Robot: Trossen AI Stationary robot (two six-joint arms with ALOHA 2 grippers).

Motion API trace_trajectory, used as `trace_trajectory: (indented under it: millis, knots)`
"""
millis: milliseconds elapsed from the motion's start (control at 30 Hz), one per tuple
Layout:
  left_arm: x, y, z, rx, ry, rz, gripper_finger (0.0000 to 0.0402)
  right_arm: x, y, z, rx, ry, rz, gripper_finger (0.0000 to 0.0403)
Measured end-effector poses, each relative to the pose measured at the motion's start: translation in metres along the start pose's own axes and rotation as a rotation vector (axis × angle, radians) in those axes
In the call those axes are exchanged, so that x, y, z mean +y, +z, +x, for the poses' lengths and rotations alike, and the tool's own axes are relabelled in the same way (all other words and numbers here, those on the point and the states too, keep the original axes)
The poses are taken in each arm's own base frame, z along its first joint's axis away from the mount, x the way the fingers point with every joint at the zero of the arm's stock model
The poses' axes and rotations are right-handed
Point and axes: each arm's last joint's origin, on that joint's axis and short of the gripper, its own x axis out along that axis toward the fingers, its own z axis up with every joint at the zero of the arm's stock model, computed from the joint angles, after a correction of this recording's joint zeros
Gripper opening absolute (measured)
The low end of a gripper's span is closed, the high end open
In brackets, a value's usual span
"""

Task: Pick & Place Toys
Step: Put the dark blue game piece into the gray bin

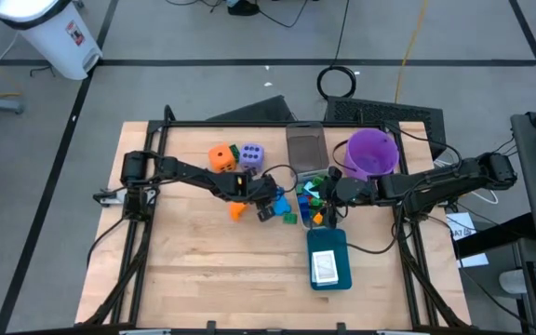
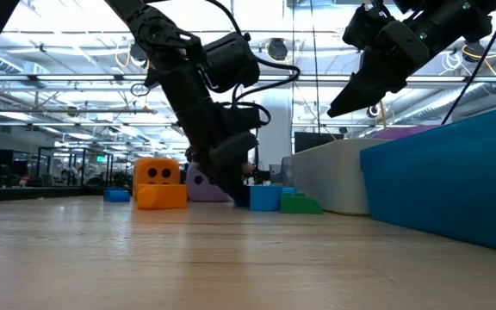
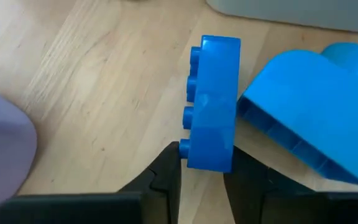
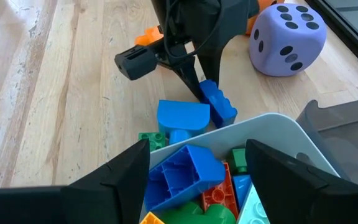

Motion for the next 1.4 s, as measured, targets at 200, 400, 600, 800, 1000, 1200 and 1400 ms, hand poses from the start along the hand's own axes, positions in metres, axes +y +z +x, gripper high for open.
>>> trace_trajectory:
  millis: [200,400,600,800,1000,1200,1400]
  knots:
    - [0.002,0.002,-0.013,0.007,-0.001,-0.004,0.0096,0.0,0.0,0.0,0.001,0.0,0.0,0.0238]
    - [-0.008,0.01,-0.045,-0.071,-0.035,0.004,0.01,0.0,0.0,0.0,0.003,-0.002,-0.026,0.0238]
    - [-0.03,0.016,-0.069,-0.186,-0.109,0.06,0.0099,0.001,0.001,0.003,-0.014,0.002,-0.044,0.0238]
    - [-0.047,0.02,-0.088,-0.288,-0.179,0.12,0.0099,0.004,0.007,0.012,-0.083,0.018,-0.057,0.0238]
    - [-0.053,0.022,-0.093,-0.332,-0.204,0.125,0.0099,0.013,0.007,0.034,-0.127,0.157,-0.063,0.0238]
    - [-0.052,0.022,-0.093,-0.329,-0.201,0.121,0.0099,0.016,0.007,0.05,-0.189,0.165,-0.151,0.0235]
    - [-0.052,0.022,-0.093,-0.327,-0.201,0.123,0.0114,0.017,0.009,0.05,-0.217,0.168,-0.148,0.0195]
